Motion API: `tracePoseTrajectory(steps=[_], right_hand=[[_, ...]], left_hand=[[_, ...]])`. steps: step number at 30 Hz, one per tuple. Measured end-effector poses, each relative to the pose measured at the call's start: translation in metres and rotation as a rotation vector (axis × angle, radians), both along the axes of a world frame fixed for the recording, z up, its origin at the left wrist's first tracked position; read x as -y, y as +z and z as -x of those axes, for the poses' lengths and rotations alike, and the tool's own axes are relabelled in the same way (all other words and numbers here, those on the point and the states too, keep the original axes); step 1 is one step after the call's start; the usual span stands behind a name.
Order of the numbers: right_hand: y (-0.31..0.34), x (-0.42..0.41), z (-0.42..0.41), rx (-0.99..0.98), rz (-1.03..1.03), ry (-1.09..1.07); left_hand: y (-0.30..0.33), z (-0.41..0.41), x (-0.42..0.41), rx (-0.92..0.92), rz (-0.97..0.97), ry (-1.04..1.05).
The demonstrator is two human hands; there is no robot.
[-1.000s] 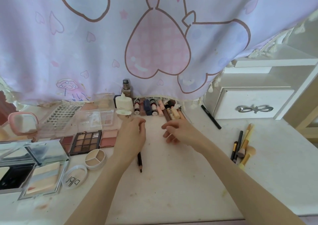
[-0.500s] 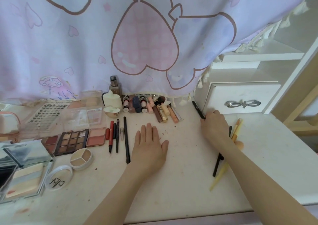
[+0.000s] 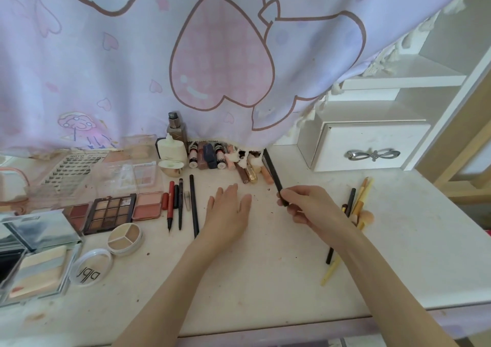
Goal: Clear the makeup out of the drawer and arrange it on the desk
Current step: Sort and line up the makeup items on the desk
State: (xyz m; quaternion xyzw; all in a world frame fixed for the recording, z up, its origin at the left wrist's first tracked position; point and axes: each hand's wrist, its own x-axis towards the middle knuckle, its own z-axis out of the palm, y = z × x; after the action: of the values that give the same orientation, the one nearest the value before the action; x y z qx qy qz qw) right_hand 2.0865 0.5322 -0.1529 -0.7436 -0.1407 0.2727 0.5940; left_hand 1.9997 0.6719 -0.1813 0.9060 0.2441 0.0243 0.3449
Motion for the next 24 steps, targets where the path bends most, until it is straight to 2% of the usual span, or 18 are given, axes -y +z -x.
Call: tracePoseTrajectory(steps=[2,6,9,12,15,18,24], right_hand=[[-0.002,-0.003,0.01,-0.021,-0.022,0.083],[-0.004,-0.013,0.029,0.0,0.0,0.227],[-0.001,-0.016,0.036,0.049,0.019,0.274],[0.003,-0.013,0.032,0.185,0.063,0.138],[0.007,-0.011,0.03,0.182,-0.092,-0.014],[0.013,-0.016,0.035,0.183,-0.209,-0.034],[0.015,-0.027,0.033,0.128,-0.304,-0.012]], left_hand=[[0.011,0.004,0.0,0.168,0.221,0.033],[0.03,0.011,0.004,0.302,0.411,0.031],[0.033,0.013,0.003,0.316,0.375,0.033],[0.036,0.018,0.0,0.359,0.3,0.049],[0.037,0.025,0.002,0.334,0.127,-0.049],[0.031,0.03,0.01,0.275,-0.059,-0.192],[0.025,0.03,0.015,0.372,0.004,-0.126]])
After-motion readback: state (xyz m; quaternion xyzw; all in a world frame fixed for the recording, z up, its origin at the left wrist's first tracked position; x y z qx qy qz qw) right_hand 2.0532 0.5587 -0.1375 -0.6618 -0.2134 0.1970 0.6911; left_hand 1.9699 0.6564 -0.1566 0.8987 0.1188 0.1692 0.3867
